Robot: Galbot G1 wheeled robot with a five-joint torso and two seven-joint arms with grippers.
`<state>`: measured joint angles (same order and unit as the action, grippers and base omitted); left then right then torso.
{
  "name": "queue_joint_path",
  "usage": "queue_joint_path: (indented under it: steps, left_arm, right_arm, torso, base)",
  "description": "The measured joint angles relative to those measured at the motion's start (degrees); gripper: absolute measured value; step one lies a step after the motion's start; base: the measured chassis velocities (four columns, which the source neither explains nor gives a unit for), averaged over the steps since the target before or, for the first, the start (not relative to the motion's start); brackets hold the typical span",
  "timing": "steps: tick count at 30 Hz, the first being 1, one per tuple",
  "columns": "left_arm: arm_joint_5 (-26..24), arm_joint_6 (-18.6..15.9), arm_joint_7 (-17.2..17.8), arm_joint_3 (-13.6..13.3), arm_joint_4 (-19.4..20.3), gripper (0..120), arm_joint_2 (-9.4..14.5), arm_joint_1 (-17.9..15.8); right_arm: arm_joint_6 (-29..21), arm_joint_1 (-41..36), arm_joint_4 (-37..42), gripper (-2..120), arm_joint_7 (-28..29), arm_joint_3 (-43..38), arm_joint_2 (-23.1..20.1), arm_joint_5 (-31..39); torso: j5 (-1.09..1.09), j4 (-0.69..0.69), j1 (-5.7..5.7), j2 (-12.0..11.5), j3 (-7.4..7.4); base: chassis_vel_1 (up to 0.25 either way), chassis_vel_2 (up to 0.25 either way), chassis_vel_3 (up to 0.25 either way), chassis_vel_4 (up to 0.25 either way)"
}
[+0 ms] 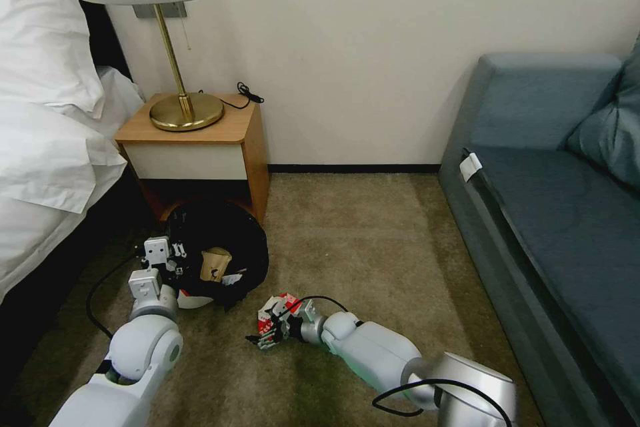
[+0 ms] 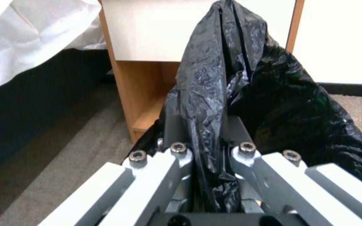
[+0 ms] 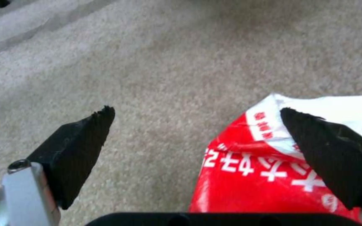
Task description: Pick up the trash bin, then pick up the garbage on the floor and place it into the trash bin.
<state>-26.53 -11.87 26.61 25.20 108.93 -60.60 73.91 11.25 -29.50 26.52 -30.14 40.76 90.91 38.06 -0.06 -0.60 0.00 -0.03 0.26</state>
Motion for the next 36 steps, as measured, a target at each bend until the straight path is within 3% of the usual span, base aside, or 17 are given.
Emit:
queue_joint_path:
  steps: [8,10,15,27,33,36]
  left_arm:
    - [-0.4,0.0,0.2,0.2,0.5,5,0.6,0.0]
    - [-0.4,0.0,0.2,0.2,0.6,5,0.6,0.1]
    - [-0.3,0.0,0.1,0.2,0.6,5,0.4,0.6]
    - [-0.1,0.4,-0.1,-0.1,0.4,5,-0.1,0.7]
    - [0.0,0.7,-0.2,-0.2,0.3,5,-0.4,0.8]
    - [0.0,0.8,-0.3,-0.2,0.2,5,-0.5,0.9]
  right_arm:
    - [1.8,-0.1,-4.7,100,-2.2,-2.9,1.2,-4.2]
    - [3.0,0.1,-7.6,100,-3.7,-4.8,1.2,-6.4]
    - [3.8,0.2,-9.1,100,-4.4,-6.4,1.3,-7.8]
    - [4.7,0.6,-12.7,100,-5.4,-11.0,1.3,-10.8]
    - [4.9,0.7,-14.6,85,-5.6,-14.9,1.4,-14.3]
    - [5.8,0.8,-16.3,70,-5.8,-17.4,1.4,-16.7]
  torso:
    - [0.02,0.04,0.0,0.0,0.0]
    - [-0.01,-0.03,0.0,0.0,0.0]
    - [0.02,0.03,0.0,0.0,0.0]
    - [0.03,0.02,0.0,0.0,-0.01]
    - [0.05,0.03,-0.01,0.0,-0.02]
    - [0.05,0.02,0.0,0.0,-0.02]
  base:
    - [0.0,0.0,0.0,0.0]
    - [0.0,0.0,0.0,0.0]
    - [0.0,0.0,0.0,0.0]
    - [0.0,0.0,0.0,0.0]
    - [0.0,0.0,0.0,0.0]
    - [0.0,0.0,0.0,0.0]
